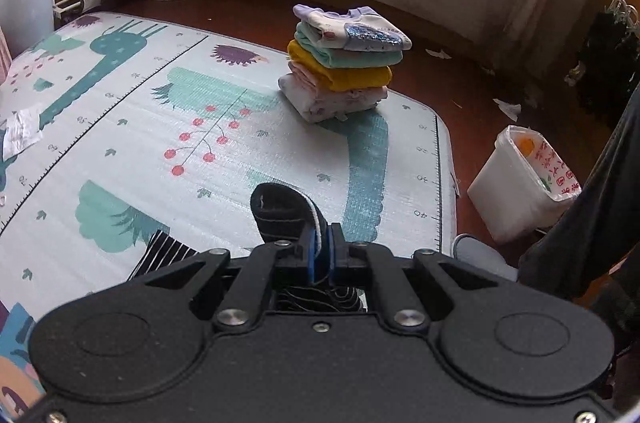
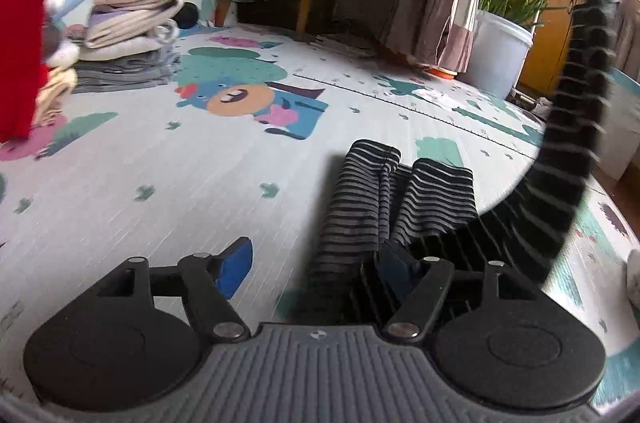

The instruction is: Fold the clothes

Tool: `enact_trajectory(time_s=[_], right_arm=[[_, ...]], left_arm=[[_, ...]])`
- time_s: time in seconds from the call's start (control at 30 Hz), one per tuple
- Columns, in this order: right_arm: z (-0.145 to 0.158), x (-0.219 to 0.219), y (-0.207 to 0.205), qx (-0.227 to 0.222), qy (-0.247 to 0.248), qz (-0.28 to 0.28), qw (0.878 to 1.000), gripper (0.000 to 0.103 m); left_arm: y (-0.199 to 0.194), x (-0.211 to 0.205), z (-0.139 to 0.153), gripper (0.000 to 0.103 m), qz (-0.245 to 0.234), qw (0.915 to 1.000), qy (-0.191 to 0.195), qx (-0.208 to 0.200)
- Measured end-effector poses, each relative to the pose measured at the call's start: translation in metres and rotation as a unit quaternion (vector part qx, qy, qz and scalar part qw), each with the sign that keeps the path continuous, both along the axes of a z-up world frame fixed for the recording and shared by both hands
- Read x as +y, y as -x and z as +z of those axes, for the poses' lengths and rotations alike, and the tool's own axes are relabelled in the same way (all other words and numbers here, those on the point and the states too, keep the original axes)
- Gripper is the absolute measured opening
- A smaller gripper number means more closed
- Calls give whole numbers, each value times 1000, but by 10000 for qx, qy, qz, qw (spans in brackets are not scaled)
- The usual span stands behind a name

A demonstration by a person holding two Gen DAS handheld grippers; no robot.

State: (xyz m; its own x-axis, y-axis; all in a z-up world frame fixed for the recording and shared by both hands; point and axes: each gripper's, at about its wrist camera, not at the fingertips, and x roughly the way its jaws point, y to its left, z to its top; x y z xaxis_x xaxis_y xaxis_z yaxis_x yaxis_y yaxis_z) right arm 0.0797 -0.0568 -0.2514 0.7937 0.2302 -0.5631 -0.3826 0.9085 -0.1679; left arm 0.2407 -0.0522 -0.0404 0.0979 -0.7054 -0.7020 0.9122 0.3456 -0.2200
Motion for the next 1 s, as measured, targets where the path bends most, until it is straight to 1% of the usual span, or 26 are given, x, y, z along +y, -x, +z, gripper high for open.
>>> enact_trajectory(time_s=[0.03,0.07,0.1,0.13,0.17,0.23,0.27,0.3,0.37,0.43,0.47,0.5,0.6,0.63,0.7,0.8,0.87,1.0], right_arm=[[-2,1,-11,34,-73,-19,10000,72],[-5,2,-18,125,-164,30,9998,76],[-10,3,-27,285,-184,109,9994,79],[-20,6,-36,570,-52,101,9983,80],[-30,3,-44,929,-99,-28,9956,80],[-46,-19,-53,1435,-742,-412,9860,80],[-45,-23,-48,1339,-896,-362,9863,79],[-42,-24,-45,1271,-901,-327,9873,78],[-32,-25,-31,829,-944,-338,9915,78],[-24,-25,-24,471,-1032,-285,9931,80],[-24,-24,-27,491,-1000,-316,9933,81],[-26,-23,-33,627,-1016,-311,9924,81],[-47,-24,-55,1314,-769,-502,9871,85],[-46,-22,-52,1229,-720,-398,9890,87],[-46,-16,-49,1282,-566,-350,9895,87],[-40,-17,-40,1182,-686,-456,9896,87],[-36,-17,-29,1067,-605,-473,9913,87],[-24,-20,11,809,-378,-213,9958,87]], left_arm=[[0,0,-1,4,5,10000,-2,6],[1,-1,-2,4,11,10000,-4,11],[1,-1,-3,4,16,10000,-6,17],[1,-2,-4,4,21,10000,-8,23],[1,-2,-5,4,27,10000,-10,28],[1,-1,-6,4,62,10000,-10,34],[0,0,-6,4,85,10000,-8,34],[0,2,-5,4,99,9999,-2,31],[0,5,-4,4,133,9999,6,13],[0,7,-3,4,171,9999,13,-7],[0,7,-2,4,193,9998,4,-27],[0,7,-4,4,209,9998,-19,-45],[-1,6,-9,4,277,9995,-105,-94],[-2,6,-12,4,308,9994,-139,-103],[-6,6,-18,4,370,9991,-195,-91],[-11,9,-24,4,438,9986,-280,-107],[-14,13,-24,4,468,9982,-337,-152],[-21,25,-26,4,532,9973,-460,-203]])
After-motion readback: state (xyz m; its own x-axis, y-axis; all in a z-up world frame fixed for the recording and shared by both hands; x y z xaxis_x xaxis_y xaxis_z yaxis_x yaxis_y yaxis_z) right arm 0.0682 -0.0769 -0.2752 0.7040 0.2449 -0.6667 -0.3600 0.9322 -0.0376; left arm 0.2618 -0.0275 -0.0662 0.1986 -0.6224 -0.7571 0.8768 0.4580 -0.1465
